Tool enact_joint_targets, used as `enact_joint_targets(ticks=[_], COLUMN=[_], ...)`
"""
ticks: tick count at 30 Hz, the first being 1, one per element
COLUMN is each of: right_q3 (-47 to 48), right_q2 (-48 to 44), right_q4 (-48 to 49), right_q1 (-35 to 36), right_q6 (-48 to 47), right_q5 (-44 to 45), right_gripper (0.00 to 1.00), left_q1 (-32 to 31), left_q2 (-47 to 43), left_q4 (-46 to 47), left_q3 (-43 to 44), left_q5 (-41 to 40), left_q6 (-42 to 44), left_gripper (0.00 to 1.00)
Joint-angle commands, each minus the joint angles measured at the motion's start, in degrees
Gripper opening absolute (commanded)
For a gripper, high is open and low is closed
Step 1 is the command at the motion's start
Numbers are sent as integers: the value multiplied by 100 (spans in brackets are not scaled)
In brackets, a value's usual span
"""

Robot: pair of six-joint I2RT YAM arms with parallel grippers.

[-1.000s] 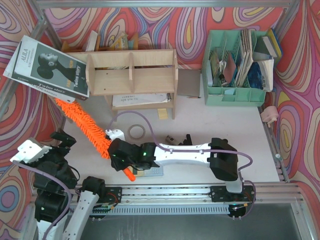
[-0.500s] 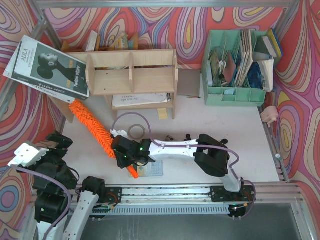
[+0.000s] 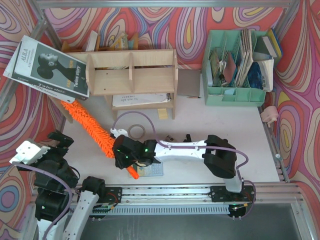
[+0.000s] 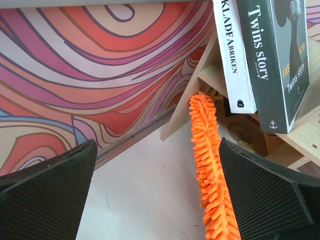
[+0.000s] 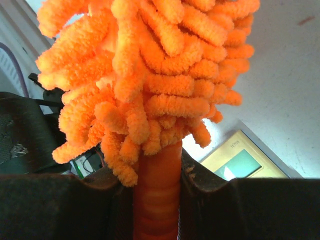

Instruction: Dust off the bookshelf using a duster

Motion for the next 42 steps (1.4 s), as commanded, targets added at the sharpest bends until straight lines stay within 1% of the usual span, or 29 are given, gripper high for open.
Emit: enact_joint_targets(ticks=[1, 10, 16, 19, 25, 29, 39, 42], right_q3=[30, 668, 908, 807, 163, 97, 872, 1141], right_q2=[-31, 682, 829, 584, -311, -479, 630, 1000], right_q4=[353, -316, -549, -453, 342, 484, -67, -322], right_q1=[34, -20, -34, -31, -23, -21, -56, -169], right_q6=[-126, -96, -107, -218, -368, -377, -294, -223], right_q5=[-30, -403, -404, -119, 343, 628, 124, -67], right_gripper=[0, 0, 0, 0, 0, 0, 0, 0], left_q1=[30, 30, 30, 31, 30, 30, 30, 30], left_q2=[65, 30, 34, 55, 39, 69, 40, 28], left_q4=[138, 135, 149, 144, 140, 140, 123, 123], left_q3=[-50, -55, -67, -60, -63, -60, -64, -59], left_q5=[-91, -105, -77, -51, -44, -34, -26, -31], left_q6=[1, 8, 20, 19, 10, 10, 5, 1], left_gripper=[99, 99, 98, 99, 98, 99, 98, 98])
